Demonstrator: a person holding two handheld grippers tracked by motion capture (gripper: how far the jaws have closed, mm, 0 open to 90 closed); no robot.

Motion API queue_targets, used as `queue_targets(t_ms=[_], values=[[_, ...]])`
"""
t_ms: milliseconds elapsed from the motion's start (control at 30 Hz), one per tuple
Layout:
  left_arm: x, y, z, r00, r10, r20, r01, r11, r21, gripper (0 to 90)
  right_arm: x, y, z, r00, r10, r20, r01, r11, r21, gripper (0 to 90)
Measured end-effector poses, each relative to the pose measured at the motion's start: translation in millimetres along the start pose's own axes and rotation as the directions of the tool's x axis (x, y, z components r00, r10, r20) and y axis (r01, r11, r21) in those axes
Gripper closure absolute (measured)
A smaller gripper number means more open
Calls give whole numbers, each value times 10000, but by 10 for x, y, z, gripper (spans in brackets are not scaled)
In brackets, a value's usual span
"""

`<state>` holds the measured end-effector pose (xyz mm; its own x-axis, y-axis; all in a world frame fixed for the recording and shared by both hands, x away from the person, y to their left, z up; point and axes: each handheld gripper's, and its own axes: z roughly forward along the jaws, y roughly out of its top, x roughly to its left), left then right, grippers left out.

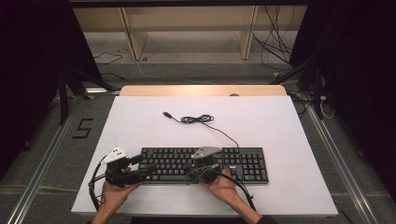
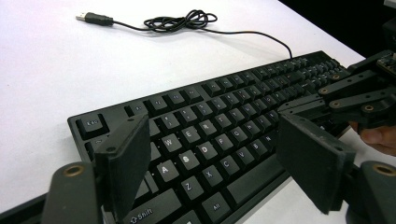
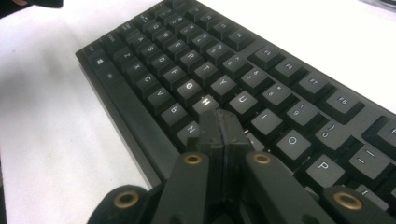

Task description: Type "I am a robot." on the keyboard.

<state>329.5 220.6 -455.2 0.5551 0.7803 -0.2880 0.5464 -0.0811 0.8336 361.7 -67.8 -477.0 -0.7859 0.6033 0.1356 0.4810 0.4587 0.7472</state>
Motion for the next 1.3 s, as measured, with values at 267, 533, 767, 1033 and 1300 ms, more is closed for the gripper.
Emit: queue_targets(t_ms=[267,533,767,1033,1300], values=[[1,1,-2,10000,6,-10,-6,10000,-15,260,6,-11,33,10000,26,-8,-26,9999,165,900],[3,2,-3,10000,-2,-20,2,10000,-26,260,11,-16,39,10000,31,11,-32,9998,191,900],[4,1,-4,10000,6,-41,-6,10000,-25,260,42,-44,61,9996,-181,231,177,9997,194,900],[11,1,-8,10000,27,-69,-27,10000,-50,260,27,-35,42,9999,16,148,-19,9999,135,900],[8,3,-12,10000,40,-60,-41,9999,-115,261,-12,19,-115,9997,253,-50,-256,9969,-745,900]])
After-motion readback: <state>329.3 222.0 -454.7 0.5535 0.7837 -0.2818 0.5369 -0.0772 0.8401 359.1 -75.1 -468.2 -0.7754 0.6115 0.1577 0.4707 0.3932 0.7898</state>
